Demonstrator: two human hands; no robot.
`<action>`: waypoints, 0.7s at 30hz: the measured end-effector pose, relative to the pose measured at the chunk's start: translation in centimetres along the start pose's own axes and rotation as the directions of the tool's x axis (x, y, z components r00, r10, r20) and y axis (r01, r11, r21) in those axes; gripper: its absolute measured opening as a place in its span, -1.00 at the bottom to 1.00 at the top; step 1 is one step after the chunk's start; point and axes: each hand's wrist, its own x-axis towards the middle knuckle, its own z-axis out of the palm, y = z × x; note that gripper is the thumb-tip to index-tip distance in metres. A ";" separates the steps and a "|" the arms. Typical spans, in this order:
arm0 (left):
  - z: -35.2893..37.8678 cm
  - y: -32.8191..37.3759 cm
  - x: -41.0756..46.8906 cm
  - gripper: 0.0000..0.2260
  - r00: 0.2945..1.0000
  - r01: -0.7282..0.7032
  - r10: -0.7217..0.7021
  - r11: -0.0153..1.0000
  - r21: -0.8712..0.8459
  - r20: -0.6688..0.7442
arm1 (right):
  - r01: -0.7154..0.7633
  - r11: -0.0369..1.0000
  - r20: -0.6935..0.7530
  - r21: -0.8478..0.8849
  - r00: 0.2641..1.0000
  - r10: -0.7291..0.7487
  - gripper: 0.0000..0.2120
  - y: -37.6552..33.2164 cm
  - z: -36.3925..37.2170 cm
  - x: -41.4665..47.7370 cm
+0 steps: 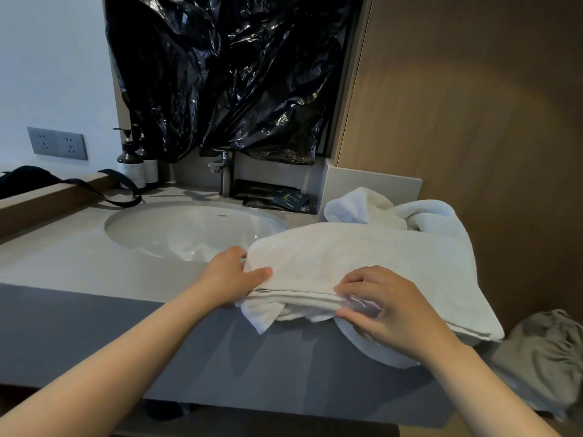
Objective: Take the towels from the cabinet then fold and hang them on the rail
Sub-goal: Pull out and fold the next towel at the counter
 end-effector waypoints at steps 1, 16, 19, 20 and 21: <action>0.1 0.3 0.4 -0.57 1.000 0.018 -0.017 1.000 -0.023 0.008 | -0.003 1.000 -0.009 -0.018 1.000 0.003 -0.76 0.1 -0.1 -0.1; 1.0 1.8 7.6 -0.32 0.989 0.125 -0.103 0.965 -0.230 0.103 | -0.094 0.995 -0.018 -0.017 0.995 0.093 -0.74 1.8 -1.6 5.5; 1.4 1.5 8.4 -0.53 0.988 0.138 -0.101 0.921 -0.364 0.120 | -0.169 0.986 0.014 -0.003 0.985 0.169 -0.64 2.9 -1.4 7.6; 1.3 1.5 8.4 -0.60 0.981 0.179 -0.120 0.870 -0.459 0.155 | -0.195 0.981 0.028 0.005 0.980 0.195 -0.60 3.2 -1.1 8.0; 1.1 1.6 8.3 -0.65 0.973 0.215 -0.129 0.818 -0.533 0.194 | -0.217 0.976 0.041 0.010 0.975 0.216 -0.57 3.4 -0.8 8.3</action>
